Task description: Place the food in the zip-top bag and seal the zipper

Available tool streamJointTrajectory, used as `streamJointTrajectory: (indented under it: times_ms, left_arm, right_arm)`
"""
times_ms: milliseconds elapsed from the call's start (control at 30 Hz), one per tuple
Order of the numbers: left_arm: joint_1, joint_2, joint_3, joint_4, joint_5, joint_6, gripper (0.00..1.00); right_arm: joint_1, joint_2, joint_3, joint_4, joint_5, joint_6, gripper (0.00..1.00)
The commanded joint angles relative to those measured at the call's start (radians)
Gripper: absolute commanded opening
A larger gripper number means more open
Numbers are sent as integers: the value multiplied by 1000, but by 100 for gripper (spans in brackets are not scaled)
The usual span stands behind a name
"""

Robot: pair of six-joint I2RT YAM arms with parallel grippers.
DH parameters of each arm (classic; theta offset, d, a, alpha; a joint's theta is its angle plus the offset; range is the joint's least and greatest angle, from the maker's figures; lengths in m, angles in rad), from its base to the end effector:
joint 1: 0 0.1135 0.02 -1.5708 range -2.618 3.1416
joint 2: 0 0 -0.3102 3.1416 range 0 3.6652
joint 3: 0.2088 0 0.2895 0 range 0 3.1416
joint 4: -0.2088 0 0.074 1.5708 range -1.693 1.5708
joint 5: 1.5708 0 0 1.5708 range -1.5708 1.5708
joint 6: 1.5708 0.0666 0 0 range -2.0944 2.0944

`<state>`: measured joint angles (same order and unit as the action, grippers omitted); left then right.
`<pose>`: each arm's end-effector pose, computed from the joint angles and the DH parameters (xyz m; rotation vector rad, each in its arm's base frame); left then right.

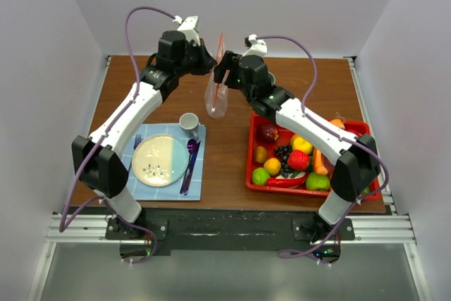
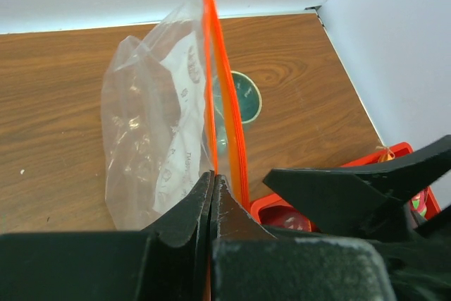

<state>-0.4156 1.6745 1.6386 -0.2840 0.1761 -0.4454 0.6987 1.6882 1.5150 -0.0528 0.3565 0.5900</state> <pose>0.4251 -0.2003 0.4279 0.0954 1.9544 -0.7452 0.3814 0.2900 0.4013 0.1605 1.8160 0.6031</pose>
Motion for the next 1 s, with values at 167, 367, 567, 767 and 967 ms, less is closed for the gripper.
streamJointTrajectory:
  times_ms: [167, 367, 567, 767, 967]
  left_arm:
    - [-3, -10, 0, 45, 10, 11, 0]
    - [-3, -7, -5, 46, 7, 14, 0]
    - [-3, 4, -3, 49, 6, 16, 0]
    - [-3, 10, -6, 54, 11, 10, 0]
    - [-3, 1, -11, 48, 16, 10, 0]
  right_arm:
    - [-22, 24, 45, -9, 35, -4, 70]
    - [-34, 21, 36, -4, 19, 5, 65]
    - [-39, -1, 14, 17, -8, -9, 68]
    - [-39, 10, 30, 10, -2, -22, 67]
    - [-41, 54, 69, -31, 12, -28, 46]
